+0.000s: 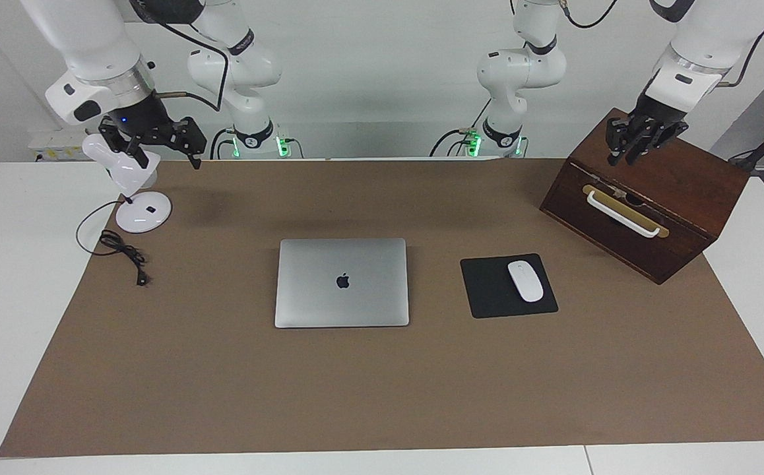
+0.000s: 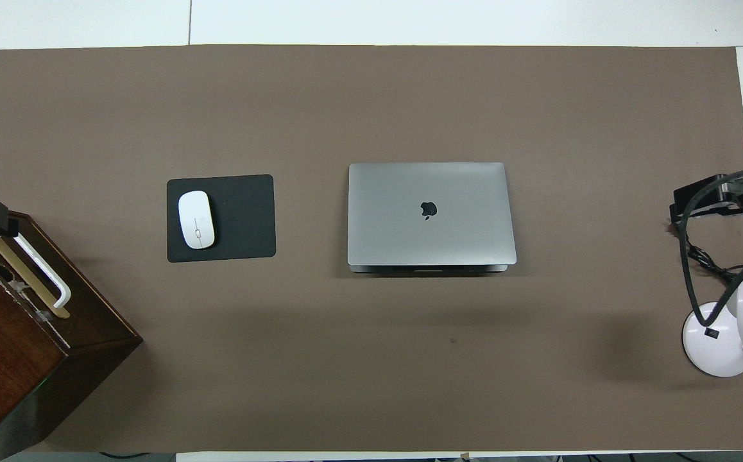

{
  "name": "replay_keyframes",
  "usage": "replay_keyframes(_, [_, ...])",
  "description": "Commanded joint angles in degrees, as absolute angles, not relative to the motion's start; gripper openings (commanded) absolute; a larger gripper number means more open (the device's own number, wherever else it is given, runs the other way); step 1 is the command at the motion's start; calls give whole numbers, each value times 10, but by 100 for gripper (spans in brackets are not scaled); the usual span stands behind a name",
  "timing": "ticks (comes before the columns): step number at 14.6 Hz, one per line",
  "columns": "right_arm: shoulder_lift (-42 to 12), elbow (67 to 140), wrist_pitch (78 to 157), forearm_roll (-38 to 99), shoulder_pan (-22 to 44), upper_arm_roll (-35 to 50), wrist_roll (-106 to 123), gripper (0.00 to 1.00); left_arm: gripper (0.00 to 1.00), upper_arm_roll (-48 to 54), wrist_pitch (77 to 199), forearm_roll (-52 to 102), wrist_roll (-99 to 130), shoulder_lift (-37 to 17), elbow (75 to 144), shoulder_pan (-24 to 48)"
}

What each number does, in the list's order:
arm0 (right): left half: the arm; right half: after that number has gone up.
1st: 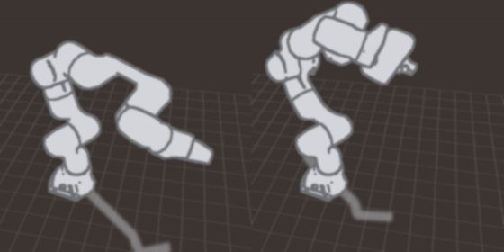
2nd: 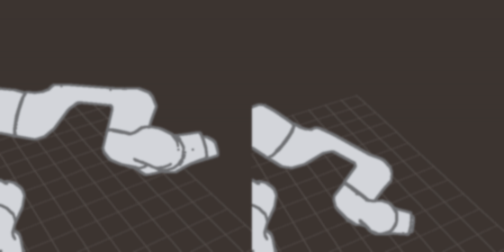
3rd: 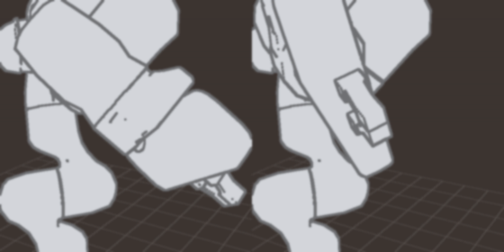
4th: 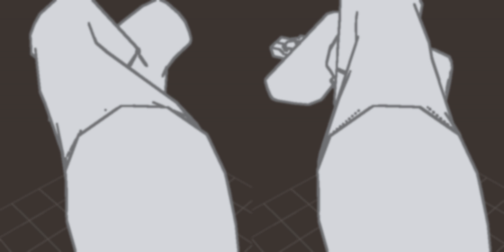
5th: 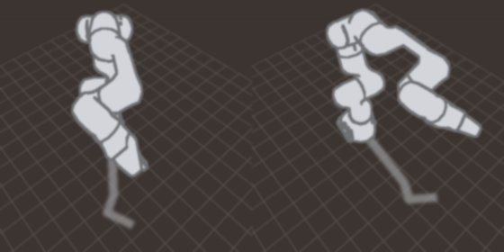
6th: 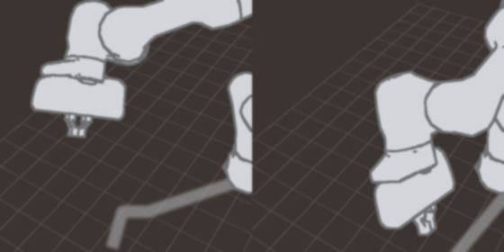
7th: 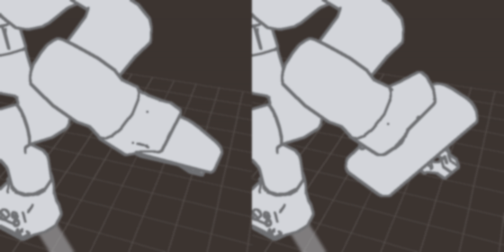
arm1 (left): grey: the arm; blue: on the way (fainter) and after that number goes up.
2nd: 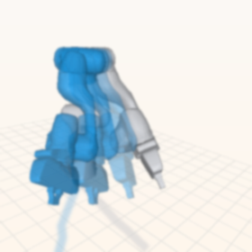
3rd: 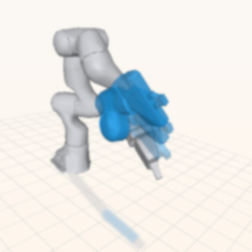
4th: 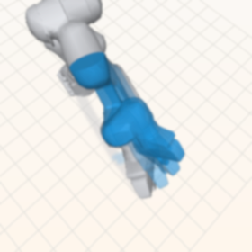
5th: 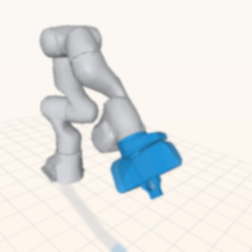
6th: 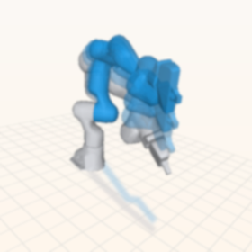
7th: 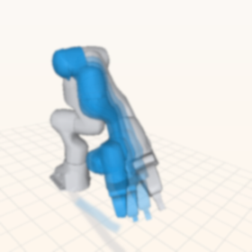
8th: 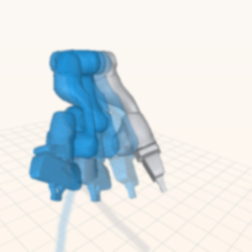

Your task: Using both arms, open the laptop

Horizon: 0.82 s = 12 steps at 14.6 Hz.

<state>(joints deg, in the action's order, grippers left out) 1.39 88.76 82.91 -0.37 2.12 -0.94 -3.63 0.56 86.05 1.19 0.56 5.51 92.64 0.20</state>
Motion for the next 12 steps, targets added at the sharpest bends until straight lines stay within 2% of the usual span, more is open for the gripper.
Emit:
replay_keyframes(1, [17, 891, 824, -1, 21, -8, -28, 100, 0, 7, 874, 8, -4, 69, 941, -5])
replay_keyframes(7, [21, 899, 823, 0, 20, 0, -29, 100, 0, 7, 920, 27, -22, 69, 949, -3])
replay_keyframes(10, [22, 902, 824, 2, 20, 0, -24, 100, 0, 7, 960, 41, -25, 90, 999, -4])
replay_keyframes(12, [22, 905, 824, 3, 20, 1, -20, 100, 0, 7, 994, 68, -56, 121, 1060, -4])
